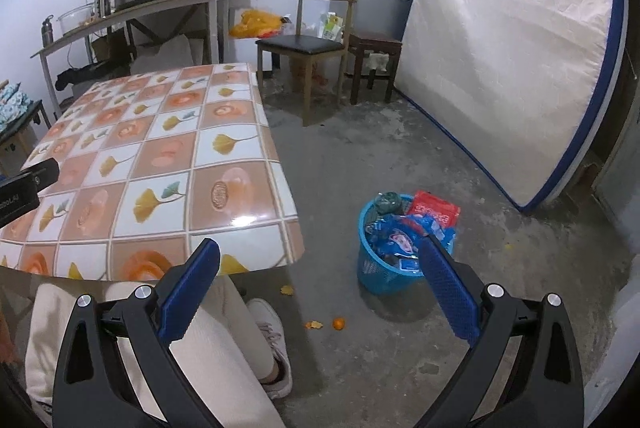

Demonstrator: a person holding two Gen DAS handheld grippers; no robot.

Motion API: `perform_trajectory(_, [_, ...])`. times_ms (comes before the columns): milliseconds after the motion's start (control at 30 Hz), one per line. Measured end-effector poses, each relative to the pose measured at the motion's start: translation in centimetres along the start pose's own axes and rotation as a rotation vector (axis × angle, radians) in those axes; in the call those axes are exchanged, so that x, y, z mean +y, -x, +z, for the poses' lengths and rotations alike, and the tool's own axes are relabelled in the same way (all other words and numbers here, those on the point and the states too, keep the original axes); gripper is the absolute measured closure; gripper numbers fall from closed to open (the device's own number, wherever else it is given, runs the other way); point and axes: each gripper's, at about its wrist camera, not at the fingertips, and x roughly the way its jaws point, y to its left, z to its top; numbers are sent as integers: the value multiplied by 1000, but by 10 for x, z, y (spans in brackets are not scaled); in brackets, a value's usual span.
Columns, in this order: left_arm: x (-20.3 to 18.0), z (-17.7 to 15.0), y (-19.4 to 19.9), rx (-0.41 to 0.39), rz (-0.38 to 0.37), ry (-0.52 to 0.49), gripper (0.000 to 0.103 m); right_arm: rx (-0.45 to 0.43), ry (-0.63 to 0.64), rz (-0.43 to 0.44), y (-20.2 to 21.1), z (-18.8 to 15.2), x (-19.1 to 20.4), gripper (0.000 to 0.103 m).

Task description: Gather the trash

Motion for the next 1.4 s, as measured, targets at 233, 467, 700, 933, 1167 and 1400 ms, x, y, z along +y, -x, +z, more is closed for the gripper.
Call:
perform_trajectory(233, [-17,-1,2,1,-19,-70,9,-4,-21,-37,0,1,-15,6])
perform_trajectory(467, [-25,-2,4,0,-28,-92,9,-3,-36,-54,0,0,-24,6])
perform_trajectory(700, [-29,-3,3,10,-31,-103,9,-4,-42,-60,-1,0,-26,6])
perform_trajectory(933, [-32,-4,0,33,-45,-109,9,-10,-40,-57,0,1,-26,6])
perform_trajectory(1167, [-35,-6,-1,53,-78,-129,9,-10,-30,-57,1,3,-24,6])
perform_trajectory(1400, [-40,-7,0,56,-99,-152,9,-14,-28,-63,0,4,-24,6])
